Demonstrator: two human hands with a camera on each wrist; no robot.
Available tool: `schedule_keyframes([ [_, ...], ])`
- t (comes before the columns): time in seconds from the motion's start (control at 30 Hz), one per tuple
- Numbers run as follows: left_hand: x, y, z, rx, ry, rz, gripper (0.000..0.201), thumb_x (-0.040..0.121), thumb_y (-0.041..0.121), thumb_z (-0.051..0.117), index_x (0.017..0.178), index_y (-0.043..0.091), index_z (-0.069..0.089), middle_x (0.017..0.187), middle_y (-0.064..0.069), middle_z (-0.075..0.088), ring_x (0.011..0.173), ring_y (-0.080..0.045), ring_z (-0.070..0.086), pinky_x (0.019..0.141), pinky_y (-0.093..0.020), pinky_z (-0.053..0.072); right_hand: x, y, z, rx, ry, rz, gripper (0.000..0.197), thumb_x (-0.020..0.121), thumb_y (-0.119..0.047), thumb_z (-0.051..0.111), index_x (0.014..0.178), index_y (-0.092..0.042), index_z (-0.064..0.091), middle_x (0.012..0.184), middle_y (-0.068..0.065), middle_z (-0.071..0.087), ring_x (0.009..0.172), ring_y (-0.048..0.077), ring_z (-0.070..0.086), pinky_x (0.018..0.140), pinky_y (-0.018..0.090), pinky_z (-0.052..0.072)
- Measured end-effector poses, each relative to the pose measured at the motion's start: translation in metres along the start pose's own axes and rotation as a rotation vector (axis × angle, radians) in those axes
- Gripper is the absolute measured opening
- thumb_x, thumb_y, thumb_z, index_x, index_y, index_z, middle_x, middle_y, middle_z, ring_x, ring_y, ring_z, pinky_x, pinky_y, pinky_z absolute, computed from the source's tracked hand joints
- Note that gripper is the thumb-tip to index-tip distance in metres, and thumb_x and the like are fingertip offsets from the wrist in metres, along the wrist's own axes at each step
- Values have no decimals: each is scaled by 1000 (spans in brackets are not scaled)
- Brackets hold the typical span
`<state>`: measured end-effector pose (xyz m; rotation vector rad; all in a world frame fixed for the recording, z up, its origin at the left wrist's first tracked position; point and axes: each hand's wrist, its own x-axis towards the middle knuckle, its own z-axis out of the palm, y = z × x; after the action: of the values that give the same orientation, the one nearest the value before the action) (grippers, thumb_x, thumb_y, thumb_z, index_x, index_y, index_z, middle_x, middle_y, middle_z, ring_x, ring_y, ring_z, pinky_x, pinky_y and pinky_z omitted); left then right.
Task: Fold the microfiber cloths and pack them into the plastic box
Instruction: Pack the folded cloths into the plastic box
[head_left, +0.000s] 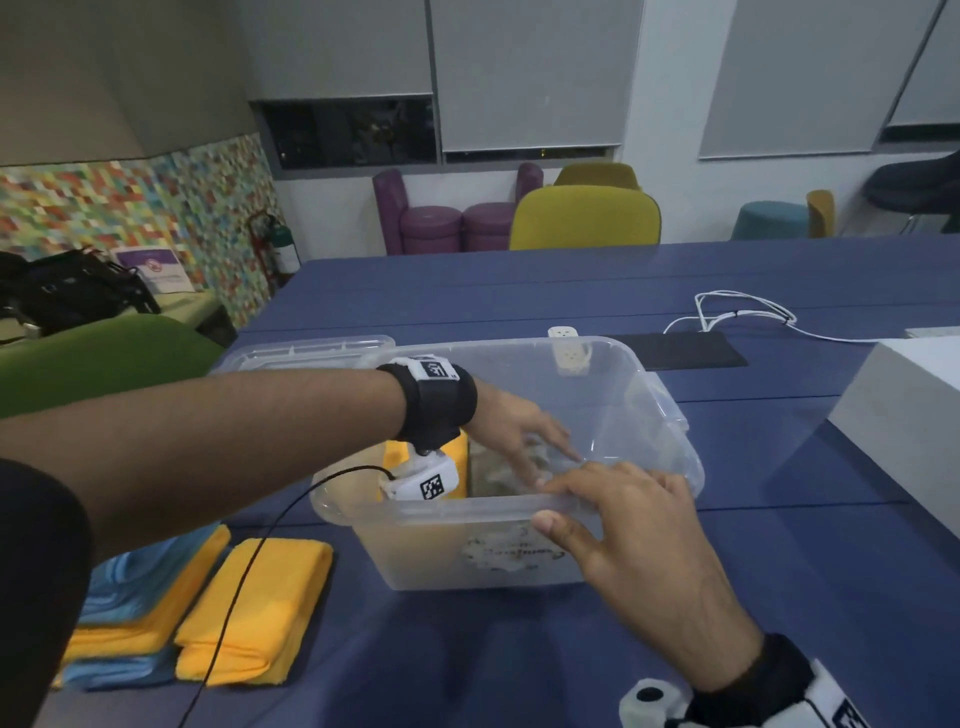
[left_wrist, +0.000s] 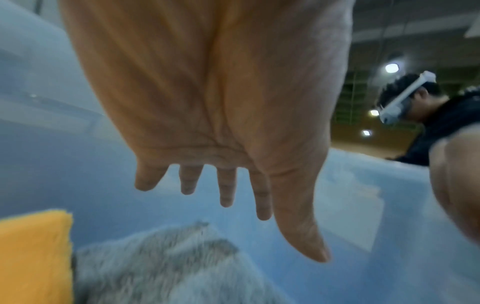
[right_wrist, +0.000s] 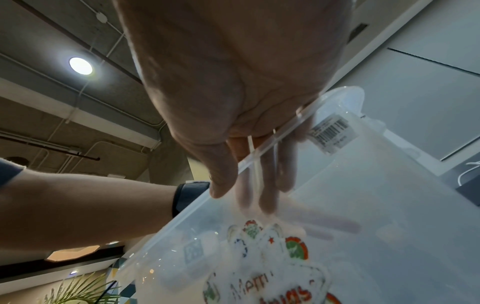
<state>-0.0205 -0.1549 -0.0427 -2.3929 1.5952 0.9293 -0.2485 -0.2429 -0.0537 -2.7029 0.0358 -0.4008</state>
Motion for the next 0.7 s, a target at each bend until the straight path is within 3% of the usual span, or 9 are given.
schedule_keyframes([
  [0.1, -35, 5, -23, -115, 190, 11, 65, 90, 60, 68, 149, 44, 47, 163, 12, 36, 150, -11, 31, 125, -38, 22, -1, 0, -4, 7, -34, 1, 43, 87, -71, 36, 105, -45, 64, 98, -30, 63, 101, -3, 53, 92, 30, 28],
  [0.23, -104, 5, -43, -253, 489, -4, 51, 100, 47, 63, 147, 30, 54, 152, 11, 52, 140, -6, 46, 113, -26, 35, -2, -3, -5, 46, -25, 4, 45, 88, -72, 41, 112, -43, 65, 105, -29, 63, 104, -1, 56, 96, 34, 34],
  [0.3, -143, 5, -47, -321, 610, -5, 49, 100, 44, 63, 145, 26, 56, 148, 12, 56, 136, -3, 51, 114, -24, 39, -2, -8, -3, 76, 27, -3, 51, 88, -74, 39, 116, -41, 64, 107, -25, 63, 105, 3, 59, 99, 43, 42],
  [0.37, -181, 2, -43, -389, 724, -12, 47, 100, 38, 64, 143, 20, 58, 144, 8, 60, 130, -2, 56, 112, -20, 42, -1, -19, 0, 82, 79, -27, 51, 88, -72, 40, 118, -38, 64, 110, -18, 63, 108, 11, 61, 96, 50, 47],
  [0.47, -240, 2, -30, -427, 890, -31, 42, 101, 30, 64, 140, 14, 61, 136, 4, 66, 123, -1, 61, 104, -13, 45, -1, -47, 7, 101, 159, -93, 45, 90, -63, 47, 119, -33, 64, 118, -10, 61, 113, 19, 60, 93, 52, 49],
  [0.6, -300, -13, 10, -412, 1084, -166, 47, 96, 41, 68, 136, 16, 64, 129, 5, 69, 118, -2, 65, 108, -28, 50, -3, -98, 24, 191, 306, -271, 33, 91, -40, 61, 119, -21, 68, 127, 0, 59, 118, 24, 56, 99, 44, 46],
  [0.7, -328, -25, 57, -247, 1135, -393, 53, 95, 51, 66, 138, 19, 63, 132, 4, 67, 118, -8, 65, 106, -36, 51, -9, -138, 43, 262, 276, -448, 25, 95, -30, 61, 116, -17, 68, 123, -1, 59, 114, 19, 57, 99, 33, 44],
])
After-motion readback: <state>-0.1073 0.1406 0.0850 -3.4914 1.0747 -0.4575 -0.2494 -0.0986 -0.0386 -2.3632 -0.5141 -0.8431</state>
